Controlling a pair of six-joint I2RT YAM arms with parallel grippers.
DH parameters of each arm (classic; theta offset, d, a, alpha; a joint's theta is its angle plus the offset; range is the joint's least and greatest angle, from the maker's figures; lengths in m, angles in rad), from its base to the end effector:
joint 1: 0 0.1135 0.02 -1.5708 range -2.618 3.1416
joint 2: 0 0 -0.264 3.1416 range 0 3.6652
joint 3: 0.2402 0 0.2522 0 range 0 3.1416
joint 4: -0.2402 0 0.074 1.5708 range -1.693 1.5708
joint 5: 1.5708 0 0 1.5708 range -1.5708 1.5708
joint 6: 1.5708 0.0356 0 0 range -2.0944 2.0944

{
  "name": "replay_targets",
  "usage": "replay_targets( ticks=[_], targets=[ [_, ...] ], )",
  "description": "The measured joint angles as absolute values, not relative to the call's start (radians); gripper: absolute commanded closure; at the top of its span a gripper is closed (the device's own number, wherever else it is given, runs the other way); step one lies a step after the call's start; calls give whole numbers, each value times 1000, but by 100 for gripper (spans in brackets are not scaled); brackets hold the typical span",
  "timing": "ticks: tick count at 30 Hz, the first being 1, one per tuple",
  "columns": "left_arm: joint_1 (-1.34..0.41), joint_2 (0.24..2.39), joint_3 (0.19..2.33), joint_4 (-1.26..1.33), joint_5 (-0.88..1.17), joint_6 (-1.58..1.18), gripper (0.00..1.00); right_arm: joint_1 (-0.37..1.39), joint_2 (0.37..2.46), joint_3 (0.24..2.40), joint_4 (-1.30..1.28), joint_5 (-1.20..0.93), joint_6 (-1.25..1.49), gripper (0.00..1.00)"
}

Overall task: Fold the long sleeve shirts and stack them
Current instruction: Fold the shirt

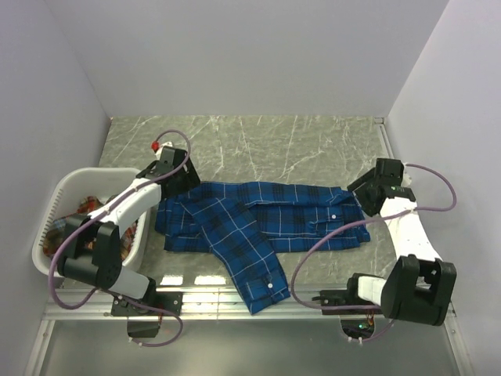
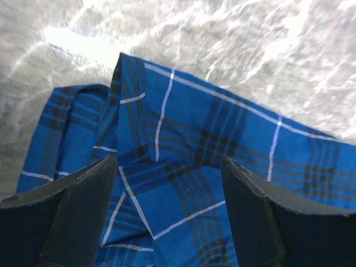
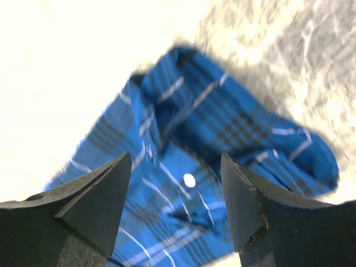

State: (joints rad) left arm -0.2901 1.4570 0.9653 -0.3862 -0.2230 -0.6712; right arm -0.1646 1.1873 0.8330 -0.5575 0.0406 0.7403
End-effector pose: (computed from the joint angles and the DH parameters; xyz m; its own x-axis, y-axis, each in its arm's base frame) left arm 0.2933 -0.0793 0.2294 -0.6666 -0.4340 -0.6060 -0.3461 0.9003 -0.2640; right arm 0.2354 -0.0406 0.2430 -0.4488 0.7577 -0.4737 0.6650 0.6373 0.3893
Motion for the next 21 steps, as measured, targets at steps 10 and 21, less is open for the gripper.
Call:
replay_targets(
  ticks=[10,21],
  targets=[
    [-288,1559,963,-394,-204,-695,20,-196,1395,830,-346,0,849,32],
    [-260,1592,933,-392,-172,-720,21,-201,1515,830,-228,-75,905,67]
  ],
)
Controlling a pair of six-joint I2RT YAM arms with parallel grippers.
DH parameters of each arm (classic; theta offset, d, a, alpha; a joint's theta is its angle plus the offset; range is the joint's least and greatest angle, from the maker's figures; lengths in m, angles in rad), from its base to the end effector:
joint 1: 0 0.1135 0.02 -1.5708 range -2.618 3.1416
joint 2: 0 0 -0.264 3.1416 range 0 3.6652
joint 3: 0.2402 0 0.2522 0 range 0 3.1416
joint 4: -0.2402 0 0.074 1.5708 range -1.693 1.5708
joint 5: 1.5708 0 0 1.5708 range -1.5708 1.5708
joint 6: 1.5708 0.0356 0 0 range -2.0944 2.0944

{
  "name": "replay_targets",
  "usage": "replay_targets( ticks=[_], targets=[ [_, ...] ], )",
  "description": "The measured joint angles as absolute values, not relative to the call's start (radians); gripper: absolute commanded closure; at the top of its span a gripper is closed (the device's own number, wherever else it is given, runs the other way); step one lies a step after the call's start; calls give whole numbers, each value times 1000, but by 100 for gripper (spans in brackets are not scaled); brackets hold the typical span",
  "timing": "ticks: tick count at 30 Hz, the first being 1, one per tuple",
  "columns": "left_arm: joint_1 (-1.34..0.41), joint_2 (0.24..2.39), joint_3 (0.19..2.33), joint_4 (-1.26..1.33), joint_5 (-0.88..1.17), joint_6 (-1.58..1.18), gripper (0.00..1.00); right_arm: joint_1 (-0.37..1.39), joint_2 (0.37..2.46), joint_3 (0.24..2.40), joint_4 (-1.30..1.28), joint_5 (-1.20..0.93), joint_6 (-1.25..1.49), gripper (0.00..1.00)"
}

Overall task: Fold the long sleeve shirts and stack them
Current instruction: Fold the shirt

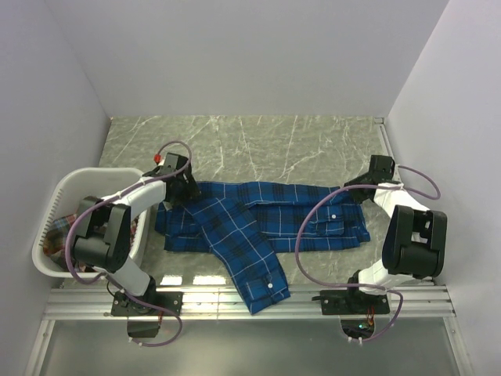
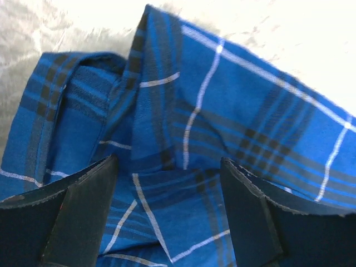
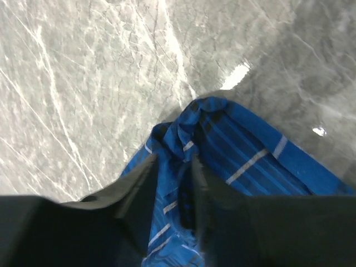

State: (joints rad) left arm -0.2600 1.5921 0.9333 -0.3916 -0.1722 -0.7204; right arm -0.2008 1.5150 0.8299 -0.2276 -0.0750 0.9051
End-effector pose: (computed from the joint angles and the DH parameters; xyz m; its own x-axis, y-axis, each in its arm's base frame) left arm 0.3014 -0.0739 0.1803 -0.7429 -0.4749 -0.4718 -0.4246 0.8792 -0.2163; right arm 0.2944 -0.0572 0.1819 -0.3577 0.8732 -0.3311 0.7048 0.4850 0.5176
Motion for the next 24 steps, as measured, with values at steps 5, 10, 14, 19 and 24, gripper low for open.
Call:
replay_targets(
  ticks=[5,10,14,19,24],
  targets=[
    [-248,1603,919,-391,-154,-730,21,-204,1539,831,-215,-98,917,100],
    [-232,1604,910,-383,-134,-743,23,-239,1538,825,-180,-102,918,100],
    [-216,1608,901,-376,-116,-755,24,-301,1527,783,-100,-145,924,100],
    [-179,1608,894,-361,-68,-780,24,-348,1526,731,14,-207,931,100],
    [-160,1608,891,-350,-35,-791,24,-348,1518,670,104,-239,927,86]
  ],
)
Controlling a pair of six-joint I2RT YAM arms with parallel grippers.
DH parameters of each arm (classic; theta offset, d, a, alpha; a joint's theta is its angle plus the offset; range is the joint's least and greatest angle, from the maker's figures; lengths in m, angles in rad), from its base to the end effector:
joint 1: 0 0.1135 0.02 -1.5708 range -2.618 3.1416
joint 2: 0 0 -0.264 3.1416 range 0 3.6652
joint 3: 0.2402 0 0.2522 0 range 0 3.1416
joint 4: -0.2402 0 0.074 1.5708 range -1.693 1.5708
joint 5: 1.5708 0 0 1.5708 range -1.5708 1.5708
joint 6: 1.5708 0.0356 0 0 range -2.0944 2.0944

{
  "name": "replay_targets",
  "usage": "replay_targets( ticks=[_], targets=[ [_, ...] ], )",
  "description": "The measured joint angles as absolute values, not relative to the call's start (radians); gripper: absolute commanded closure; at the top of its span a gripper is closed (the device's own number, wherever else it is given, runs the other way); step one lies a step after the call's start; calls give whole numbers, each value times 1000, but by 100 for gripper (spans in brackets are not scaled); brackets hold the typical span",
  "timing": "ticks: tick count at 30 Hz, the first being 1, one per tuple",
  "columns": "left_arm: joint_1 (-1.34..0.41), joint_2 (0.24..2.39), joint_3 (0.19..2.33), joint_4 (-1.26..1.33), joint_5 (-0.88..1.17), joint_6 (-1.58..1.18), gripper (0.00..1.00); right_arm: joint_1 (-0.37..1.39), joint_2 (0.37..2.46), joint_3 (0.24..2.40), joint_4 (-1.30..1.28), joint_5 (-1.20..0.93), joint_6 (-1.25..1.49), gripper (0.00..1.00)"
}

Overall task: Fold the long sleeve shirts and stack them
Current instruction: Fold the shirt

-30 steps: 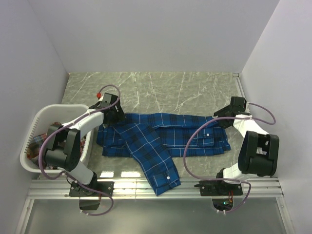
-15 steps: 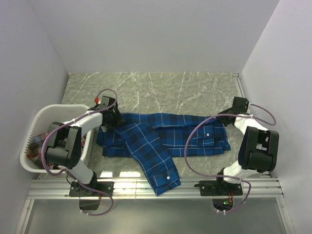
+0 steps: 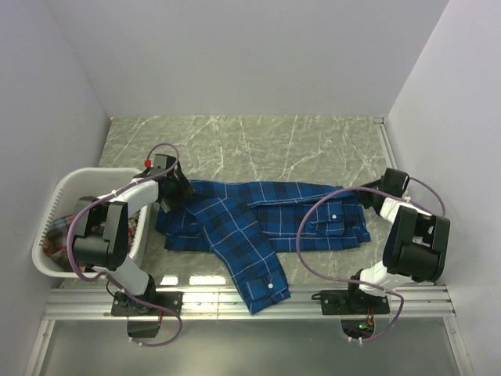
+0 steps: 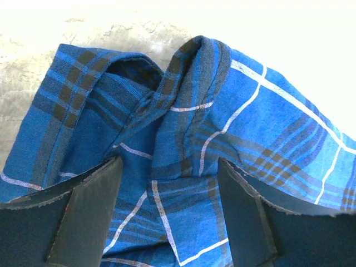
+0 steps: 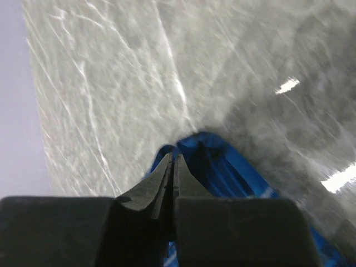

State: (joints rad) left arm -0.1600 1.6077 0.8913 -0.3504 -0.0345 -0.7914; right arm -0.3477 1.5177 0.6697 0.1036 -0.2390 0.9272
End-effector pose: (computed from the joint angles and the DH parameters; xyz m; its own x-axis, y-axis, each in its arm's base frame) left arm 0.3031 -0.0477 0.1658 -0.7092 -0.6057 -0.3609 -0.5146 0.7946 -0.3223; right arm 0.2782 -0.0919 0.1595 -0.2484 0.9167 -0.3130 0.6100 0.3990 0.6846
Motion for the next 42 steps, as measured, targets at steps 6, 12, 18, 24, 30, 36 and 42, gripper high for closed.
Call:
replay_targets(
  ticks=[6,12,18,24,30,36,42],
  targets=[
    [-155,1602,891,-347,-13,-796,24,-347,1480,618,87,-257,905,58],
    [-154,1601,893,-348,-1,-805,27,-332,1407,619,82,-255,869,57],
    [-154,1618,913,-344,4,-815,34,-318,1405,619,84,-258,865,58],
    [-154,1628,917,-342,5,-829,37,-316,1418,619,91,-267,865,59],
    [-154,1626,930,-341,15,-834,39,-311,1439,619,104,-279,865,60],
    [-154,1626,935,-341,15,-831,42,-310,1454,619,113,-282,862,60],
    [-170,1628,977,-340,15,-825,44,-306,1461,619,113,-282,854,61]
  ],
)
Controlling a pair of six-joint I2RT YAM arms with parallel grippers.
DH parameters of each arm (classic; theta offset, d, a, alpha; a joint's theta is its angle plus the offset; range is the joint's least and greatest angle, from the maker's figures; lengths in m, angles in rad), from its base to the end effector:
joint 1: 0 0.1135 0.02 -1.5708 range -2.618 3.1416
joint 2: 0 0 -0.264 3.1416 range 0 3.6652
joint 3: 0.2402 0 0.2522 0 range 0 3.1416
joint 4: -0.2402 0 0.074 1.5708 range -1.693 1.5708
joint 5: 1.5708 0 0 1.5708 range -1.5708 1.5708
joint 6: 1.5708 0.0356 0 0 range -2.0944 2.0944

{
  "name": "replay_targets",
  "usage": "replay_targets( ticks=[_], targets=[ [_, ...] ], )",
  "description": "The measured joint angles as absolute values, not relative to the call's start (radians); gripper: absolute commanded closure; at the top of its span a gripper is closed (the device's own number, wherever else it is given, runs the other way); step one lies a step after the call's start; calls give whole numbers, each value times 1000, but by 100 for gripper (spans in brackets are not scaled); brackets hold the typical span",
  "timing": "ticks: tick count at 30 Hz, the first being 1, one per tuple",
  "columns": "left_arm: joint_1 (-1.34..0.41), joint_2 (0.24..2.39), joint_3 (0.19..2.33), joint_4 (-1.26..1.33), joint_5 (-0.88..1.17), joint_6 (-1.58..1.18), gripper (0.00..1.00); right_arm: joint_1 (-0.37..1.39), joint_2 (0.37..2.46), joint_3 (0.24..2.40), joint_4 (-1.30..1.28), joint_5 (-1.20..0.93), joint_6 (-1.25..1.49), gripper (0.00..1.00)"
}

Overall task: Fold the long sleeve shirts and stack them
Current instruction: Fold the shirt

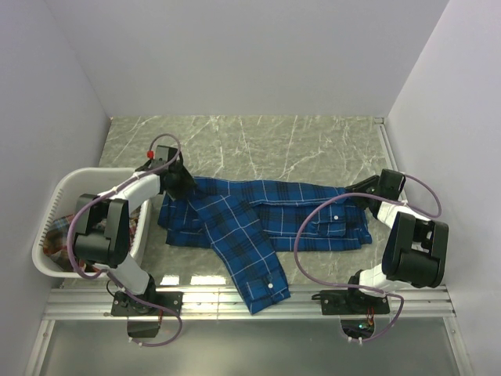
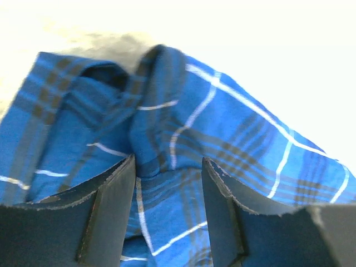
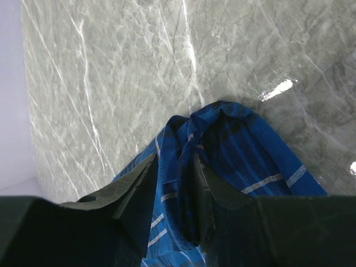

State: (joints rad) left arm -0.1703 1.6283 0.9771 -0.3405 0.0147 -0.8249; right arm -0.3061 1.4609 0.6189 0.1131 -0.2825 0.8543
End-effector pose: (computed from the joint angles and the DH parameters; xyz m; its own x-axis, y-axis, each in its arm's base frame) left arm 0.3215 -0.0558 0.1846 -0.6901 -0.6265 -0.3624 -0.4854 0.7720 -0.4103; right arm 0.2696 -0.0748 0.1611 -0.3484 0.8696 -0.3499 0.5388 0.4912 0.6844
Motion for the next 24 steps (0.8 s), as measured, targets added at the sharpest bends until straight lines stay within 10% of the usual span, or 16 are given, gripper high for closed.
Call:
replay_targets(
  ticks=[24],
  targets=[
    [-187,1710,1000,-340,-25,-833,45,-305,1486,619,113,-286,846,61]
  ],
)
